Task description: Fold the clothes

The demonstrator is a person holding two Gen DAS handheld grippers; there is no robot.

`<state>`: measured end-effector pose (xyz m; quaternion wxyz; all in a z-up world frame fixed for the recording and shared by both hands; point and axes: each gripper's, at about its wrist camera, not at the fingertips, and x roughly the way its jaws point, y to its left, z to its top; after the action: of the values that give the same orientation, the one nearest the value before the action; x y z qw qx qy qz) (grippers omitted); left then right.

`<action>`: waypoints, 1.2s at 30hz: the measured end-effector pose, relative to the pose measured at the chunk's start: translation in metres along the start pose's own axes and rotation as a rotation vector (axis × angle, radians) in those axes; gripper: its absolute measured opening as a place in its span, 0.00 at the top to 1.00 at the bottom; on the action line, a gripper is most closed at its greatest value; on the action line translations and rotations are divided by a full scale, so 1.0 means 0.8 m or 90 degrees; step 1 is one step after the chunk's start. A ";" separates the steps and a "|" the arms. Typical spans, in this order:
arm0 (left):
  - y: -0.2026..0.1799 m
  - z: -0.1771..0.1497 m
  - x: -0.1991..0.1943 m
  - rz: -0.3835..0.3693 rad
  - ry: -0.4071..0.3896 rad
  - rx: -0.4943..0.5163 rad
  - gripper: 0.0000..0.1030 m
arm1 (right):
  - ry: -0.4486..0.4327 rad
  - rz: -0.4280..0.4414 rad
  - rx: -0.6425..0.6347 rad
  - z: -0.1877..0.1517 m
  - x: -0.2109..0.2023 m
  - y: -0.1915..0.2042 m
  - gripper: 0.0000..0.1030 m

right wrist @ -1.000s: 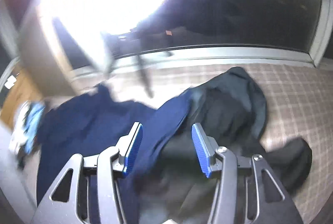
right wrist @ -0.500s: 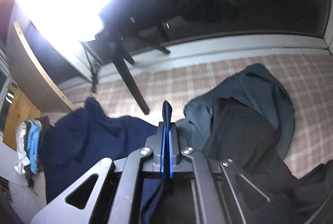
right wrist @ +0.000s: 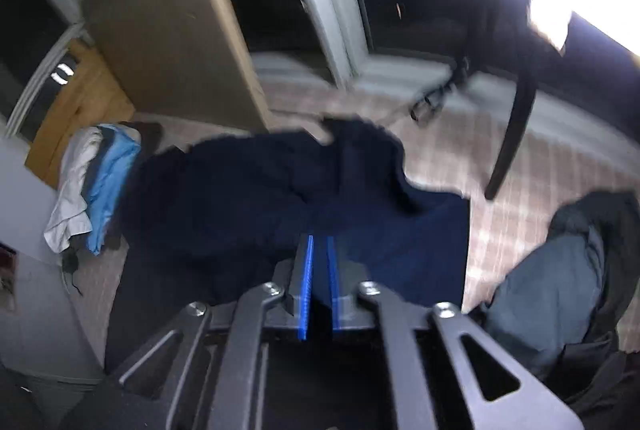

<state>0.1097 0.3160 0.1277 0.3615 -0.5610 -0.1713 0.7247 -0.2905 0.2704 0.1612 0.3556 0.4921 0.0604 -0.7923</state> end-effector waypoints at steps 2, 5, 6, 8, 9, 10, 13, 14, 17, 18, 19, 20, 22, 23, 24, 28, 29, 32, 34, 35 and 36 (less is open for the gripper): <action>0.004 -0.005 -0.012 0.015 -0.014 -0.006 0.95 | -0.032 0.001 0.010 -0.029 -0.023 -0.017 0.60; 0.023 -0.013 -0.039 0.031 -0.031 -0.051 0.93 | -0.053 -0.010 0.027 -0.091 -0.046 -0.051 0.60; 0.029 -0.016 -0.049 0.035 -0.035 -0.065 0.92 | -0.053 -0.022 0.025 -0.109 -0.048 -0.057 0.60; 0.041 -0.024 -0.074 0.052 -0.046 -0.090 0.89 | -0.035 -0.018 0.006 -0.149 -0.038 -0.067 0.60; 0.044 -0.028 -0.083 0.057 -0.044 -0.094 0.84 | -0.023 -0.009 -0.004 -0.162 -0.029 -0.069 0.60; 0.046 -0.033 -0.090 0.065 -0.037 -0.096 0.82 | -0.010 -0.010 -0.017 -0.172 -0.019 -0.071 0.60; 0.049 -0.045 -0.106 0.103 -0.007 -0.099 0.80 | 0.008 -0.034 -0.047 -0.190 0.005 -0.076 0.60; 0.050 -0.049 -0.111 0.117 0.003 -0.101 0.77 | 0.008 -0.037 -0.047 -0.193 0.008 -0.077 0.60; 0.068 -0.059 -0.125 0.133 0.014 -0.141 0.76 | 0.017 0.037 -0.051 -0.205 0.010 -0.084 0.60; 0.075 -0.061 -0.131 0.134 0.016 -0.151 0.76 | 0.020 0.091 -0.047 -0.209 0.007 -0.087 0.60; 0.077 -0.064 -0.134 0.140 0.019 -0.161 0.76 | 0.013 0.150 -0.034 -0.209 -0.002 -0.093 0.60; 0.080 -0.066 -0.136 0.144 0.022 -0.169 0.76 | -0.003 0.188 -0.015 -0.206 -0.010 -0.101 0.60; 0.079 -0.065 -0.133 0.146 0.025 -0.172 0.76 | -0.032 0.187 0.019 -0.191 -0.016 -0.119 0.66; 0.078 -0.063 -0.130 0.146 0.025 -0.172 0.76 | -0.028 0.161 0.027 -0.178 -0.007 -0.126 0.72; 0.076 -0.061 -0.127 0.143 0.025 -0.168 0.76 | -0.020 0.151 0.030 -0.168 0.001 -0.131 0.80; 0.064 -0.057 -0.115 0.145 0.027 -0.143 0.76 | 0.041 0.090 0.011 -0.148 0.047 -0.132 0.81; 0.062 -0.057 -0.113 0.145 0.028 -0.139 0.74 | 0.059 0.090 0.005 -0.151 0.053 -0.128 0.81; 0.064 -0.063 -0.112 0.146 0.024 -0.146 0.73 | 0.114 0.147 -0.029 -0.167 0.054 -0.107 0.79; 0.064 -0.066 -0.113 0.145 0.018 -0.152 0.73 | 0.126 0.251 -0.087 -0.186 0.024 -0.082 0.79; 0.064 -0.068 -0.114 0.145 0.013 -0.153 0.73 | 0.123 0.299 -0.099 -0.194 0.004 -0.075 0.80; 0.063 -0.069 -0.116 0.147 0.008 -0.152 0.73 | 0.113 0.335 -0.095 -0.202 -0.021 -0.075 0.78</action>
<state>0.1545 0.2066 0.1411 0.2080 -0.6206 -0.1879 0.7323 -0.2047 0.3951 0.0776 0.5774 0.5307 0.0192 -0.6202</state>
